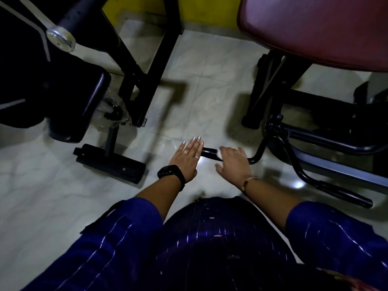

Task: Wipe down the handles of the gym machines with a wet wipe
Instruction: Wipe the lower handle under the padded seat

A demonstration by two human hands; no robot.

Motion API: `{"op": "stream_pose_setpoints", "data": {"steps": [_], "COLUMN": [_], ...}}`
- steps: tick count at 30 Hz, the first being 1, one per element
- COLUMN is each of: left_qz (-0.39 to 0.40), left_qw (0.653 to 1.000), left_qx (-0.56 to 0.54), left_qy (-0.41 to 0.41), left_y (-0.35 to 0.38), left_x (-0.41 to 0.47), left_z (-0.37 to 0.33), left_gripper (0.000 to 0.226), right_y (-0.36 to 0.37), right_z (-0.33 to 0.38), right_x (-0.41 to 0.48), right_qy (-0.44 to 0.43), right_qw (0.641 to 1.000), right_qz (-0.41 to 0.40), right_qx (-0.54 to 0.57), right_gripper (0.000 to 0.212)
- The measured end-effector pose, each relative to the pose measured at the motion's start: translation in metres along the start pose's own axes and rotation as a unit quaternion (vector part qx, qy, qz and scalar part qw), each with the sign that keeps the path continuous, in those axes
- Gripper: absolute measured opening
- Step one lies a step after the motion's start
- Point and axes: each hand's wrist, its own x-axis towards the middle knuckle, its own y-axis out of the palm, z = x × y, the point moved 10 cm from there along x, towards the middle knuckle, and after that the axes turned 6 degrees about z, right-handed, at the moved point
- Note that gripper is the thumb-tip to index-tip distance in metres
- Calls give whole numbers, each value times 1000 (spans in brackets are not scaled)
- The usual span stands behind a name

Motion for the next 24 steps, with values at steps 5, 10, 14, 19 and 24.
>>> {"op": "stream_pose_setpoints", "data": {"steps": [5,10,14,19,24], "left_qz": [6,10,9,10,5], "left_qw": [1000,999,999,999,999], "left_qx": [-8,-36,-26,-34,-49], "left_qy": [-9,-24,-17,-14,-21], "left_y": [2,3,3,2,1], "left_x": [2,2,3,2,4], "left_z": [-1,-3,0,-1,-2], "left_gripper": [85,82,85,85,83], "right_y": [4,-3,-5,2,0], "right_z": [-25,49,40,-25,5], "right_x": [-2,20,17,21,39], "right_qy": [82,-28,-28,83,33], "right_qw": [996,998,998,986,980], "right_qz": [41,58,47,147,191], "right_qx": [-19,19,34,10,-48], "right_gripper": [44,66,59,28,37]}}
